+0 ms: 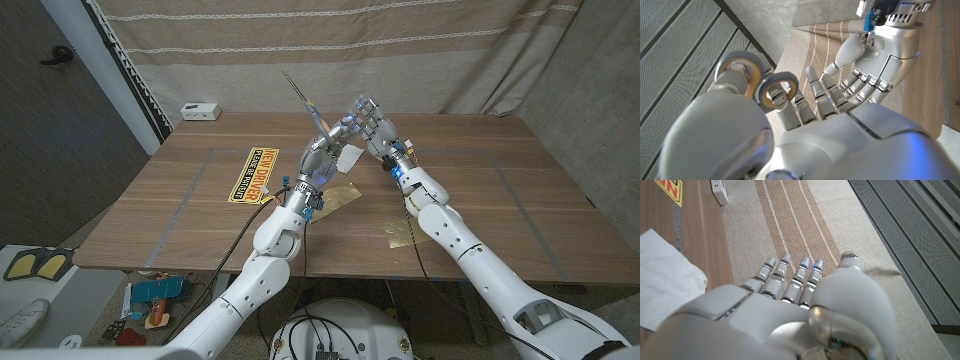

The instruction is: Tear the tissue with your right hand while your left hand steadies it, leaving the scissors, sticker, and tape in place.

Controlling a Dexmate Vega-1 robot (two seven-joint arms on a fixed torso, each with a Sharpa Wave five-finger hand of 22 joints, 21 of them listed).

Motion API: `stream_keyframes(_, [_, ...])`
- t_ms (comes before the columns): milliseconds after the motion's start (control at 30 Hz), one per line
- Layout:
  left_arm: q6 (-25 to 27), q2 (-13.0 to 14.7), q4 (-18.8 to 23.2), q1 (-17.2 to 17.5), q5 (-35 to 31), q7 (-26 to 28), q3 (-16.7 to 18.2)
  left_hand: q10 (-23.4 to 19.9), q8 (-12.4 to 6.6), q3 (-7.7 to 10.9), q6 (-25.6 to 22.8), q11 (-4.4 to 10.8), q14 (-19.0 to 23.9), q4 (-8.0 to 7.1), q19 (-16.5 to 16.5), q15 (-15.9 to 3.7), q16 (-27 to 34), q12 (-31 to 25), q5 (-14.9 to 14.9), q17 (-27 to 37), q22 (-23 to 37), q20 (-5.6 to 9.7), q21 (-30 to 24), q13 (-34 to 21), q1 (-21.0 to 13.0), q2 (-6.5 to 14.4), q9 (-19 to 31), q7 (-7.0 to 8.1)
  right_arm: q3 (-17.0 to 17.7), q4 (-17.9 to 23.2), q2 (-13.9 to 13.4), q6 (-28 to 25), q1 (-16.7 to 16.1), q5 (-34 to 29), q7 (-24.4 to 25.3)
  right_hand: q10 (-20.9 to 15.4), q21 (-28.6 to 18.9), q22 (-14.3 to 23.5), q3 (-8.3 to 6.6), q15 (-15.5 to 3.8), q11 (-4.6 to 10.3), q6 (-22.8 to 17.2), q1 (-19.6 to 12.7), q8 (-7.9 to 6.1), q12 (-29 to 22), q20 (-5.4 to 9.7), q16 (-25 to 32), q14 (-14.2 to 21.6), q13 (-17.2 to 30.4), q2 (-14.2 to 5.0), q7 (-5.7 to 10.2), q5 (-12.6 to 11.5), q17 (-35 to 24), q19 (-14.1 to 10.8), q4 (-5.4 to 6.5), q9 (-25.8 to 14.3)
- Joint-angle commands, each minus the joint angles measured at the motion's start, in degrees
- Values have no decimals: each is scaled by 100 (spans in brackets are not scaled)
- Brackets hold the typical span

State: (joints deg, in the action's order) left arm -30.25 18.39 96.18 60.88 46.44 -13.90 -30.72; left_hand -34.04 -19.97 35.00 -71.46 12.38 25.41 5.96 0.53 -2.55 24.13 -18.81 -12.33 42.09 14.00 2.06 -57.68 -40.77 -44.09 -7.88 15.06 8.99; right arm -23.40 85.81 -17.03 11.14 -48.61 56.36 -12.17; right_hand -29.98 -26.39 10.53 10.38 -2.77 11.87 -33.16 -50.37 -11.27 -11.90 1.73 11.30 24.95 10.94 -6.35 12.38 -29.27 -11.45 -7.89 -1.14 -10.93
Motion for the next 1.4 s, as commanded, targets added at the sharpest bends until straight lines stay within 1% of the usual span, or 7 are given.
stream_keyframes(33, [-65,-50,6,59,-3,113,23,-79,-95,78,-262,6,70,18,-22,-1030,9,-3,-58,30,17,388,-56,-38,-2,35,37,-1,-20,29,3,7,-5,-31,35,-11,1,9,-2,-551,20,-54,-30,-15,-51,-34,25,-29,16,-62,7,-36,0,-9,-27,4])
stream_keyframes(433, [-138,-129,-5,93,-38,235,21,-213,-581,-29,-693,3,141,76,-18,-1009,-2,-22,-164,91,48,358,-80,-126,125,-226,312,-286,-17,-10,-2,-5,36,-21,-7,-15,14,10,2,-554,19,-75,-28,-20,-52,-37,27,-32,16,-64,9,-38,6,-8,-31,5])
stream_keyframes(900, [-175,-156,1,94,-48,285,22,-520,-1108,-144,-815,1,432,44,-61,-1034,106,-161,-375,219,66,379,-85,-285,305,-152,631,-482,9,11,-14,22,17,-21,-1,-23,29,10,4,-557,18,-101,-24,-25,-55,-38,28,-38,16,-71,16,-39,10,-11,-35,5])
stream_keyframes(1033, [-219,-180,-10,112,-78,314,19,-919,-993,-238,-692,3,614,145,-91,-1018,407,-420,-477,597,81,376,-78,-528,128,-121,253,-390,7,21,-18,15,9,-21,13,-24,32,10,6,-552,19,-94,-23,-21,-55,-36,30,-36,16,-71,17,-40,12,-12,-36,5])
stream_keyframes(1233, [-268,-181,4,150,-127,353,19,-1010,-752,-449,-507,8,565,156,-105,-1006,770,-606,-511,1117,117,354,-91,-823,26,-45,-110,-254,-12,37,-19,10,2,-36,19,-24,36,10,6,-555,19,-99,-23,-22,-55,-36,31,-38,16,-74,19,-40,13,-14,-37,5])
stream_keyframes(1333, [-301,-197,10,178,-119,364,18,-1266,-689,-604,-369,4,593,141,-122,-999,1058,-927,-529,1495,125,361,-88,-1172,-40,16,-129,-225,-18,59,-27,9,-9,-44,26,-26,39,10,6,-553,20,-102,-22,-22,-55,-36,32,-36,16,-77,20,-41,14,-15,-38,5])
stream_keyframes(1400, [-314,-193,19,190,-137,373,15,-1627,-694,-756,-330,-16,640,113,-129,-1020,1271,-1522,-585,1877,134,334,-77,-1830,-69,19,-78,-246,-24,84,-36,5,-20,-58,46,-27,40,10,6,-551,20,-101,-22,-21,-56,-37,33,-35,16,-78,21,-41,14,-17,-38,5])
